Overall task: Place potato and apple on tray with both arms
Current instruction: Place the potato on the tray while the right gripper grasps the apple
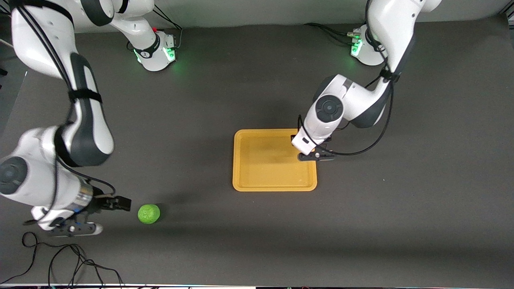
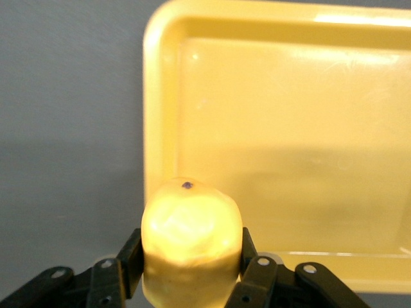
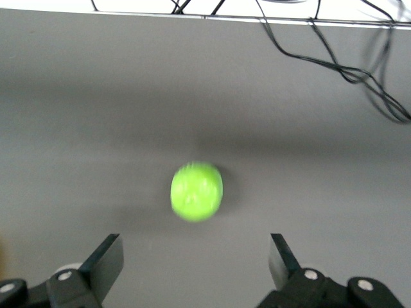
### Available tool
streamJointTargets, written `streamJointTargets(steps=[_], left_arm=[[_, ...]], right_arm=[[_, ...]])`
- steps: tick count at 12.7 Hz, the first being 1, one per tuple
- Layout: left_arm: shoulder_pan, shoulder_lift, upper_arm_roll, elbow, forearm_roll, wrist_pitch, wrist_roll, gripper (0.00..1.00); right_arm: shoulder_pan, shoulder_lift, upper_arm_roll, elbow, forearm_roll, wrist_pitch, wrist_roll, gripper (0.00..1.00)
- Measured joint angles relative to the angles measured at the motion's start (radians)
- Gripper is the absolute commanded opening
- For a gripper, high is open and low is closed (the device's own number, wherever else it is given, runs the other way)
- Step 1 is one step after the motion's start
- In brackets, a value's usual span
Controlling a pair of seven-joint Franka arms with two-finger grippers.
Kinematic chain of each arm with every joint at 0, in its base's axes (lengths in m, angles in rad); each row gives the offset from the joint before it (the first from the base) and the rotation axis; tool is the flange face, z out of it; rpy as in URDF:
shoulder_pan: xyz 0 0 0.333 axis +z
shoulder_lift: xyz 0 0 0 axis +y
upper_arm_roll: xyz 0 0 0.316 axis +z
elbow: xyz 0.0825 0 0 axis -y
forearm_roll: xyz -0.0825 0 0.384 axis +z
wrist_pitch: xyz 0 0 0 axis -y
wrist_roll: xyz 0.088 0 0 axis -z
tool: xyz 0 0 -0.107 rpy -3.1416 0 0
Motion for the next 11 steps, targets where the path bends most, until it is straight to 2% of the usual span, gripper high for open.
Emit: streamJointTargets(steps=[1, 2, 4, 6, 7, 11], left_arm=[[-0.002, 0.032, 0.000, 0.011, 0.000, 0.027, -0.006, 0.33], [-0.001, 0.059, 0.003, 0.019, 0.000, 0.054, -0.007, 0.37], [-0.001, 0.097, 0.010, 0.031, 0.002, 0.083, -0.007, 0.58], [-0.001, 0.118, 0.012, 0.051, 0.006, 0.085, -0.007, 0.93], [-0.001, 0.123, 0.012, 0.056, 0.010, 0.085, -0.007, 0.99], [-0.001, 0.129, 0.013, 0.064, 0.046, 0.085, -0.008, 0.99]], right_arm=[[0.000, 0.021, 0.002, -0.044, 0.000, 0.081, 0.000, 1.00], [0.000, 0.036, 0.005, -0.083, 0.000, 0.146, 0.000, 1.00], [0.000, 0.059, 0.013, -0.128, 0.005, 0.217, 0.001, 1.00], [0.000, 0.089, 0.016, -0.143, 0.023, 0.263, 0.001, 1.00], [0.000, 0.105, 0.016, -0.144, 0.026, 0.280, 0.001, 1.00], [0.000, 0.166, 0.017, -0.146, 0.027, 0.327, 0.002, 1.00]])
